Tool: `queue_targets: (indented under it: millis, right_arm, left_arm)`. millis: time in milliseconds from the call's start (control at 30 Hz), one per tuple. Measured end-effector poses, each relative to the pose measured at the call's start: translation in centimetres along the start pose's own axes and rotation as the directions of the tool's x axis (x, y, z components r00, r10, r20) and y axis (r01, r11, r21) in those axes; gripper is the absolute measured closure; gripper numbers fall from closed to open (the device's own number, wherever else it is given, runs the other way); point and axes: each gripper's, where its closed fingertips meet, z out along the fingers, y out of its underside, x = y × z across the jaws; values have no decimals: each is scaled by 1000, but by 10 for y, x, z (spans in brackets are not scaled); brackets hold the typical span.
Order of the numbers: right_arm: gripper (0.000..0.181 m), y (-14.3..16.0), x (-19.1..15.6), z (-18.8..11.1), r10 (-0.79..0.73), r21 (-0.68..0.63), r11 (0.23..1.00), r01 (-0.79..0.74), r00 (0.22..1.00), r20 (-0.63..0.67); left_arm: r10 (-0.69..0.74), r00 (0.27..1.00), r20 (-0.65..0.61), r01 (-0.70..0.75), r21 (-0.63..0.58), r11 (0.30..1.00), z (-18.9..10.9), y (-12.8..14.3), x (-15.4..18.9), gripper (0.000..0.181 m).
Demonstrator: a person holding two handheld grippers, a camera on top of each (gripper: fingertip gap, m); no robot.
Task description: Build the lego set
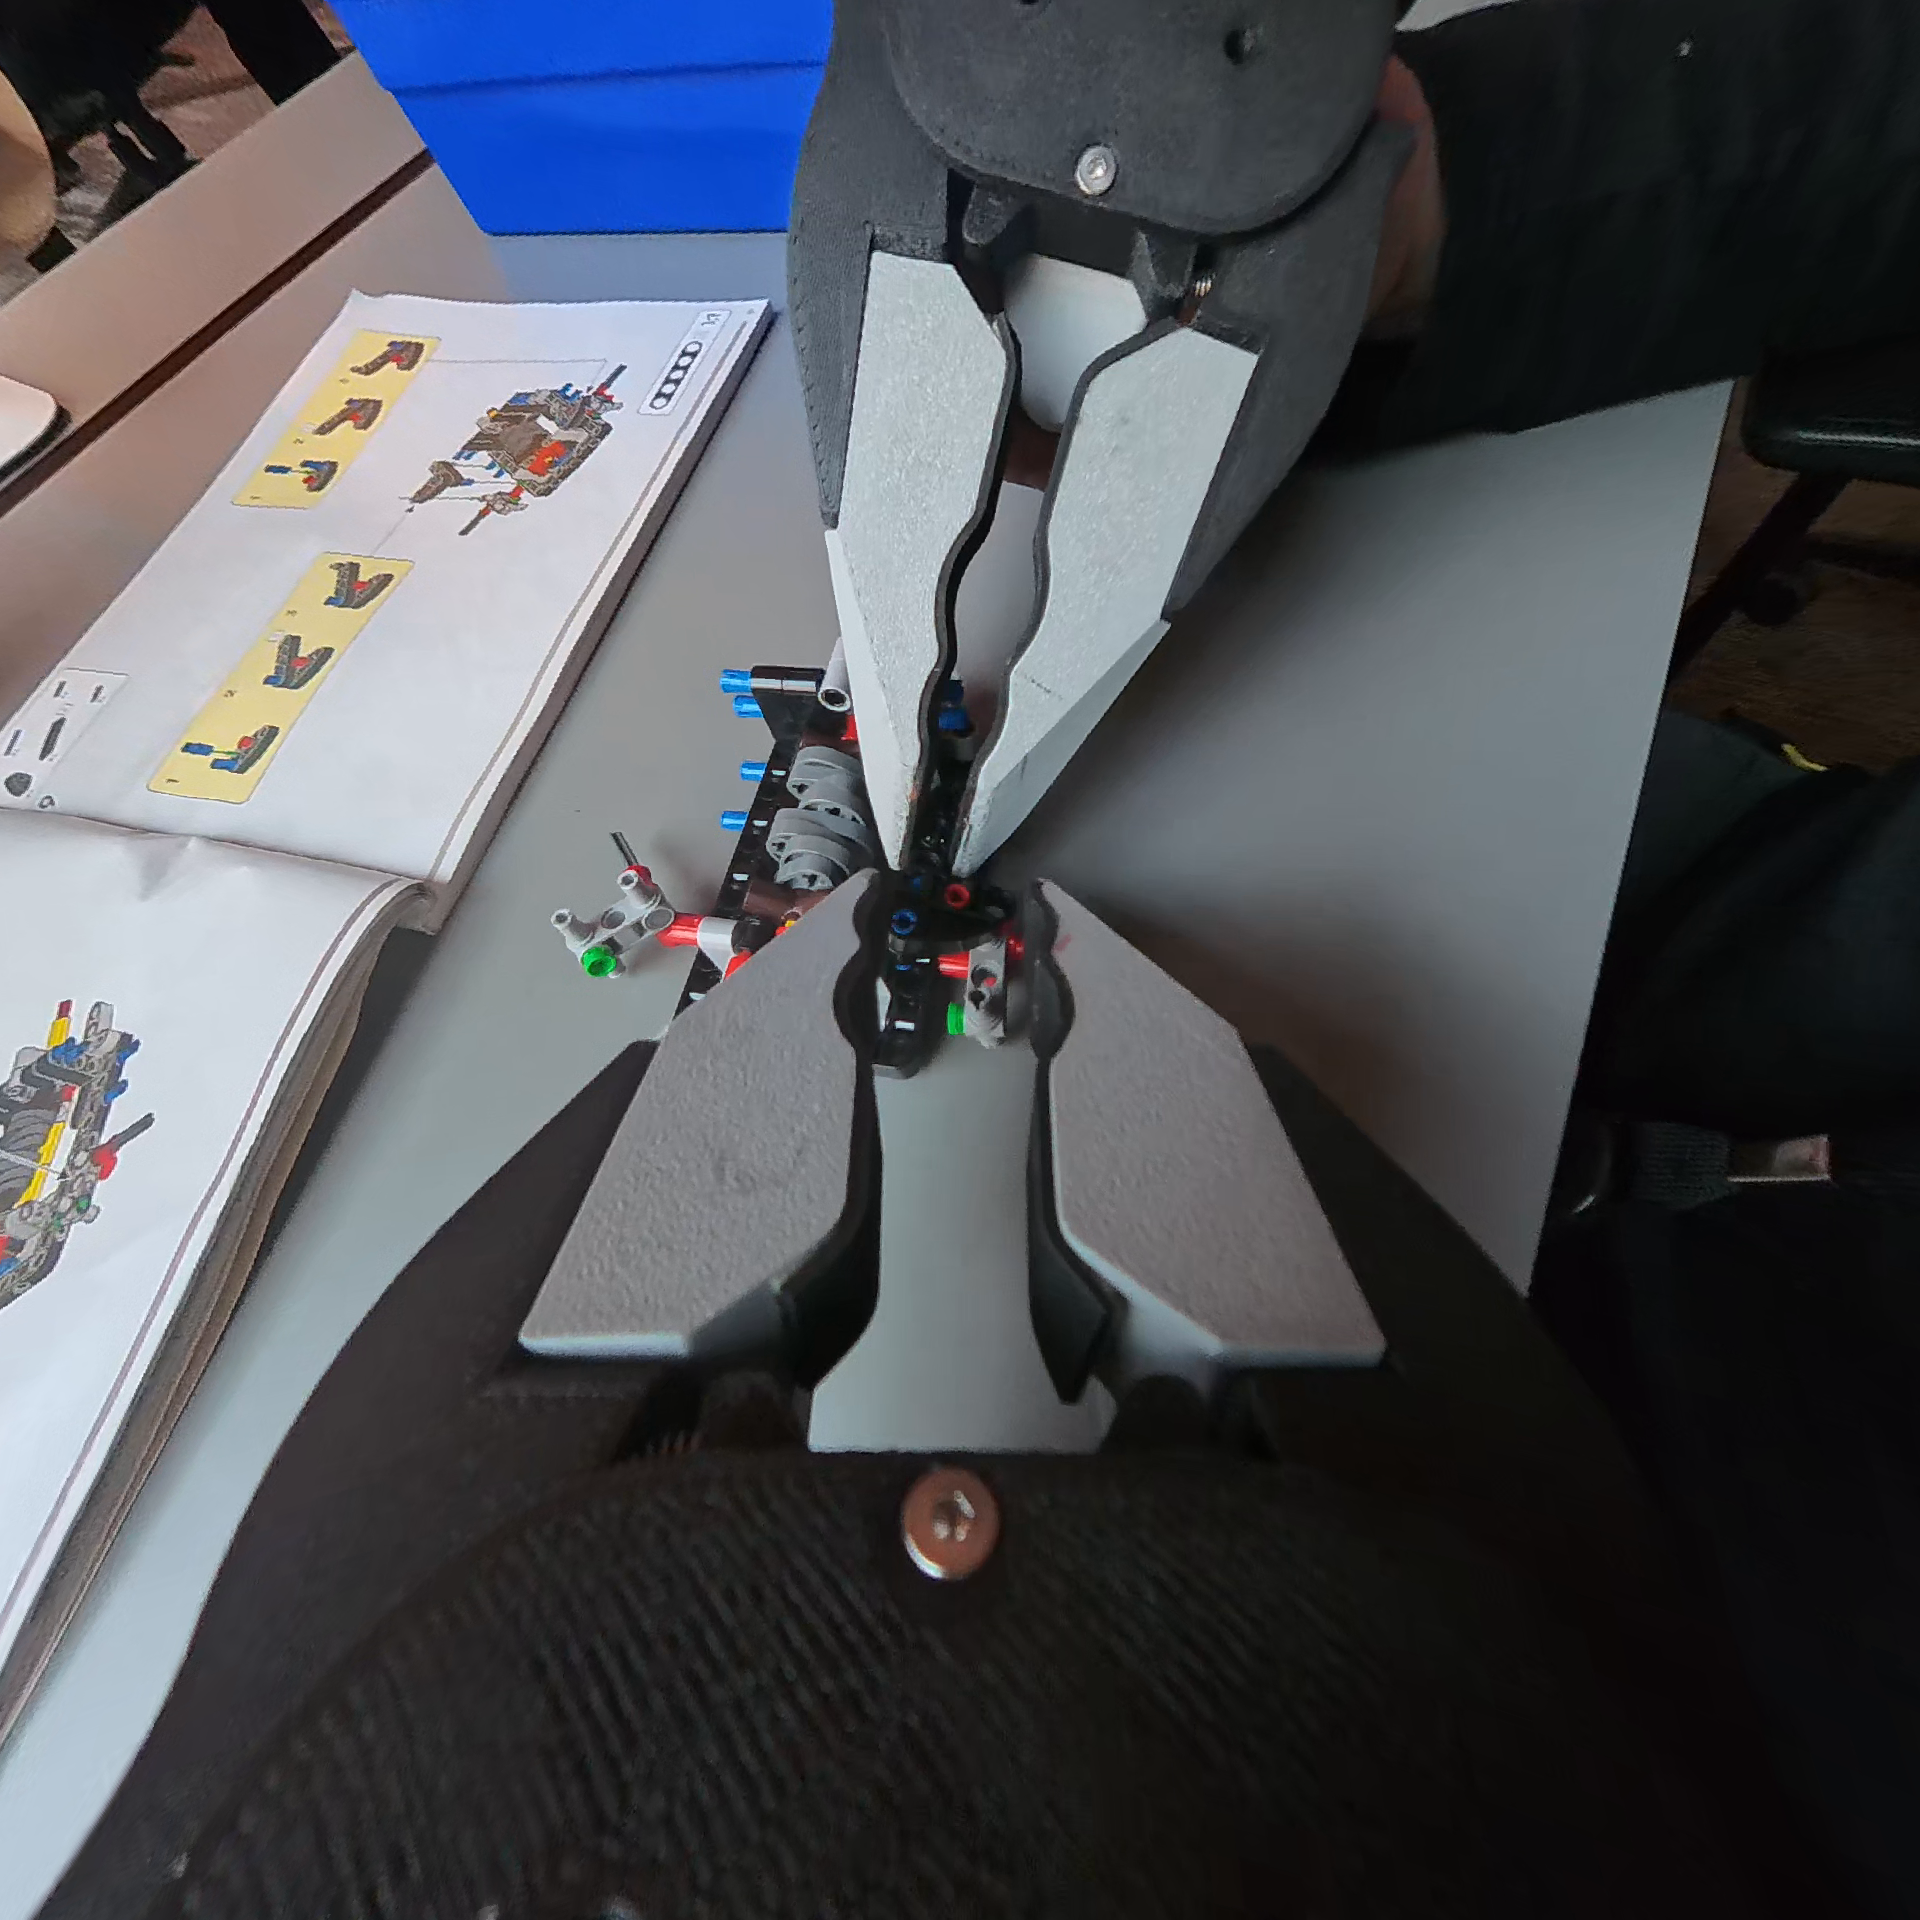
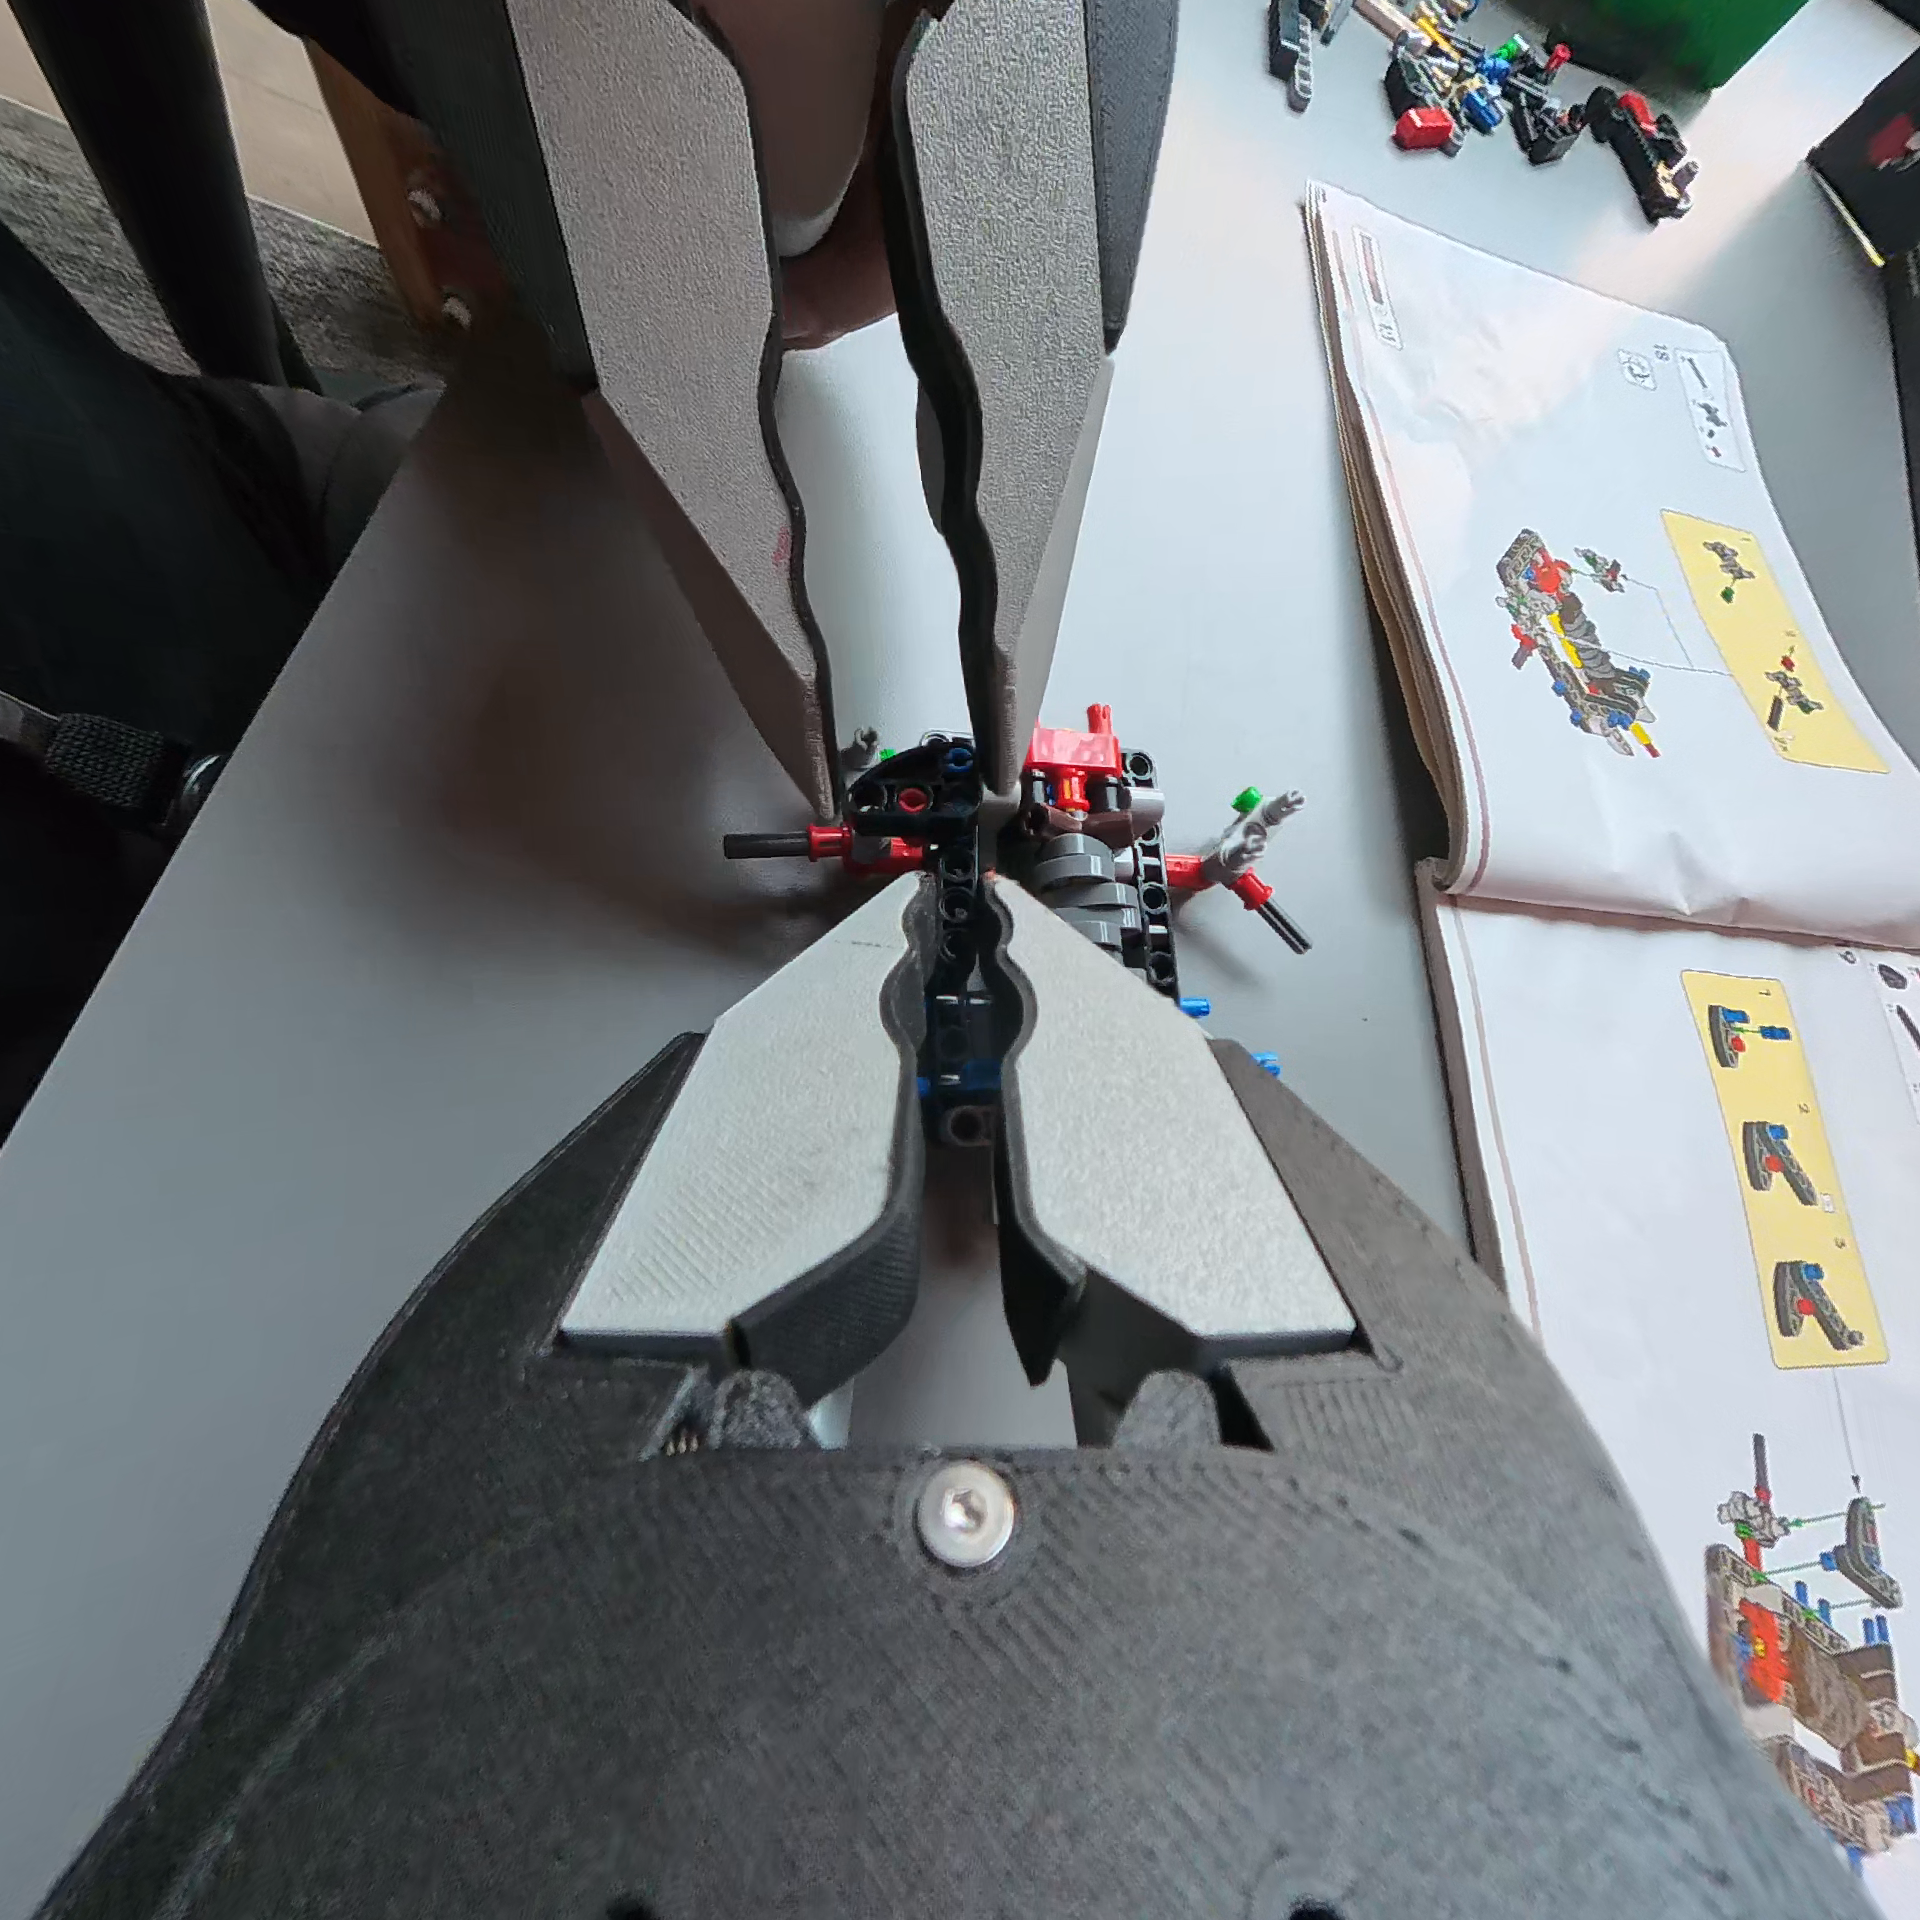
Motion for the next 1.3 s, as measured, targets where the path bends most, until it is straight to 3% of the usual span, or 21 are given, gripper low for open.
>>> queue_targets:
  millis: [300,1033,1300]
  right_arm:
    - [178,-3,3,1,-46,1,999,46,998,-43]
    - [176,-1,9,6,2,-14,1000,-3,997,-71]
    - [162,-7,6,0,-4,35,999,6,999,-51]
  left_arm:
    - [32,999,1,-32,-1,999,-1,0,-3,161]
    - [33,999,-30,-33,-14,999,2,10,-13,160]
    - [75,997,0,-75,5,997,0,7,-12,160]
